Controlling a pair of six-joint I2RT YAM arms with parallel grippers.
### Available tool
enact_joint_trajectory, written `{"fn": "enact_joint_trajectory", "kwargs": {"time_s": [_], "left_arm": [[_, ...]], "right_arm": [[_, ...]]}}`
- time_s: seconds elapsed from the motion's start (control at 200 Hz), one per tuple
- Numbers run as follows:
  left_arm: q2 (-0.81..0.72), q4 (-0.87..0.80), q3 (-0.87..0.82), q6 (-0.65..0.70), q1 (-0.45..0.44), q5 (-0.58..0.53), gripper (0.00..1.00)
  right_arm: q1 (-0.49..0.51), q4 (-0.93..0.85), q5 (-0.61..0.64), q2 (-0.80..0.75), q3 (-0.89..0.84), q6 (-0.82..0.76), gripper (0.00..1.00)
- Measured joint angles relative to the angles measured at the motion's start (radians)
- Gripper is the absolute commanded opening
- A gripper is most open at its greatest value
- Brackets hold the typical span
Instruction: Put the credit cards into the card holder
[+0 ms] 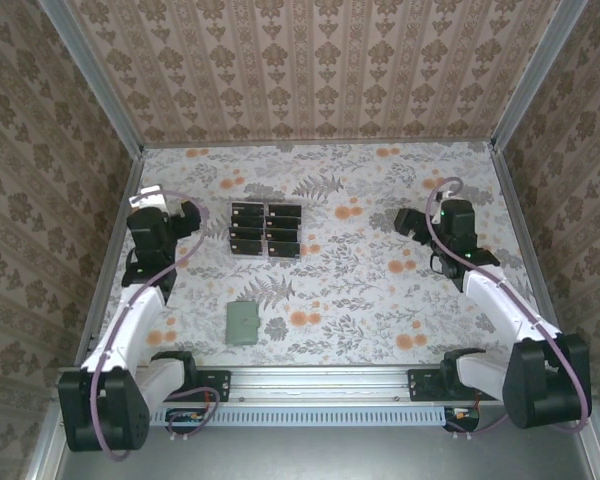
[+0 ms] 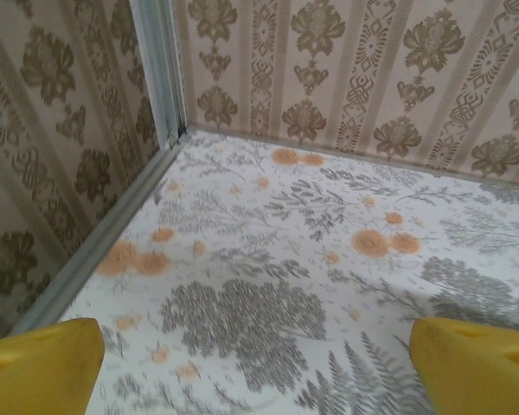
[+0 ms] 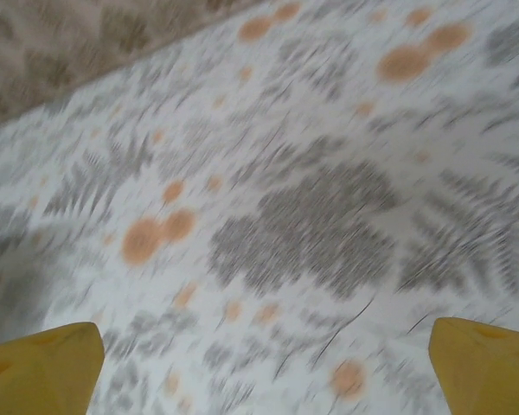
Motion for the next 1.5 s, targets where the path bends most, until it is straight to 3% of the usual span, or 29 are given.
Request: {"fn": "enact_joint_trajectory", "kwargs": {"time_s": [0.29, 0.48, 0.65, 0.75, 1.075, 1.31, 1.5], "left_arm": [[-0.174, -0.369, 0.001, -0.234, -0.108, -0.008, 1.0], [-0.242, -0.517, -0.107, -0.378, -0.175, -0.026, 1.0], [-0.196, -0.557, -0.117, -0.447, -0.172, -0.037, 1.0], [-0.109, -0.561, -0.075, -0.458, -0.137, -0.029, 1.0], [0.116, -0.509, 0.065, -0.481, 0.107, 0.092, 1.0], [0.175, -0.482, 0.07, -0.504, 0.256, 0.196, 1.0], [0.182, -0.473, 0.07, -0.515, 0.296, 0.243, 1.0]], "right_arm": [[0.504, -0.229, 0.031, 0.051, 0.104, 0.118, 0.83], [0.823, -0.34, 0.138, 0.272, 0.264, 0.229, 0.81], [1.006, -0.428, 0.238, 0.495, 0.492, 0.291, 0.78], [1.073, -0.477, 0.274, 0.611, 0.611, 0.315, 0.75], [1.175, -0.612, 0.331, 0.884, 0.917, 0.337, 0.59], [1.205, -0.682, 0.348, 1.01, 1.065, 0.327, 0.57], [1.208, -0.731, 0.362, 1.077, 1.161, 0.306, 0.57]]}}
